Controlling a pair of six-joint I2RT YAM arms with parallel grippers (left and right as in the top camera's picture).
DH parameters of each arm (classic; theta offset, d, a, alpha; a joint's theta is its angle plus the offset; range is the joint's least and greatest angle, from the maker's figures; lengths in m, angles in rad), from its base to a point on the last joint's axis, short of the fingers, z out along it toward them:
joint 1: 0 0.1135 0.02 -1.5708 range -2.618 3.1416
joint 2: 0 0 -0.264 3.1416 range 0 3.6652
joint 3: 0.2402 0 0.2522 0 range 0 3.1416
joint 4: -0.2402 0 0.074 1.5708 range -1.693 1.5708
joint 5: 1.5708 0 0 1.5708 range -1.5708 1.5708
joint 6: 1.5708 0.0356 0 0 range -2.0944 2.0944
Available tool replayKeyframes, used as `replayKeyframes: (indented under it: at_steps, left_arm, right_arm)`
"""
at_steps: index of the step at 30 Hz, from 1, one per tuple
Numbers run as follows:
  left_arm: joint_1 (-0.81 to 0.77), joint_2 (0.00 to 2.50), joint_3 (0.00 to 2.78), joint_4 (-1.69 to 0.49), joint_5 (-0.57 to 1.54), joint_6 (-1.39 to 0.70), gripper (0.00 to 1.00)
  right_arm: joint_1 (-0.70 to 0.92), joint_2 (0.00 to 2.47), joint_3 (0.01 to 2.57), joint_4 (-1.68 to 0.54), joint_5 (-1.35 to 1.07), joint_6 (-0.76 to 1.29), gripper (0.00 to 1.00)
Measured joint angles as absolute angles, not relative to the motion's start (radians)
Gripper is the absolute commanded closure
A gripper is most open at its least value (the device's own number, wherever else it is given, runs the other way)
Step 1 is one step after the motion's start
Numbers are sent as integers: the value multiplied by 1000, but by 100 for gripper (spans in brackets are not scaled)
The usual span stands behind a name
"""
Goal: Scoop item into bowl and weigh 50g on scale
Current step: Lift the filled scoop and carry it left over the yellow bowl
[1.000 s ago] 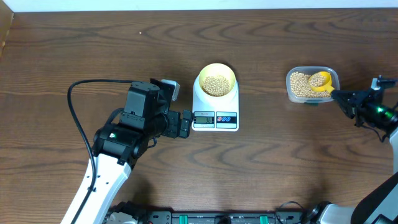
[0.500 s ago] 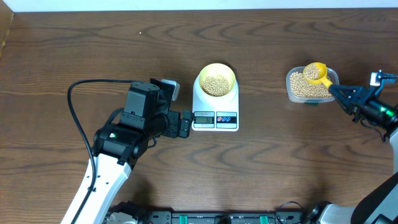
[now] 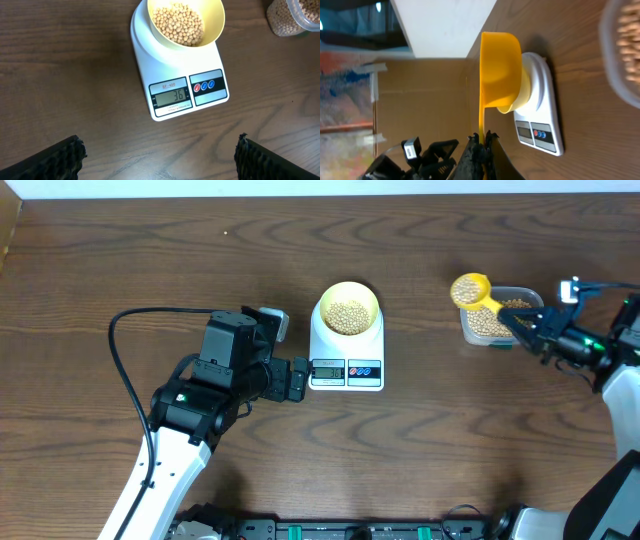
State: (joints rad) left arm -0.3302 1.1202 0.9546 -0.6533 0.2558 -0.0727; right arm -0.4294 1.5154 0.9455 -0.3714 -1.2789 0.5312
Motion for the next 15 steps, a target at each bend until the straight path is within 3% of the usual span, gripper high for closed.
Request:
replayKeyframes:
  at_steps: [15]
  left_arm:
    - [-330, 1120, 955, -653, 256, -73, 2]
  right_arm:
    - [-322, 1516, 945, -128, -1265, 748, 99]
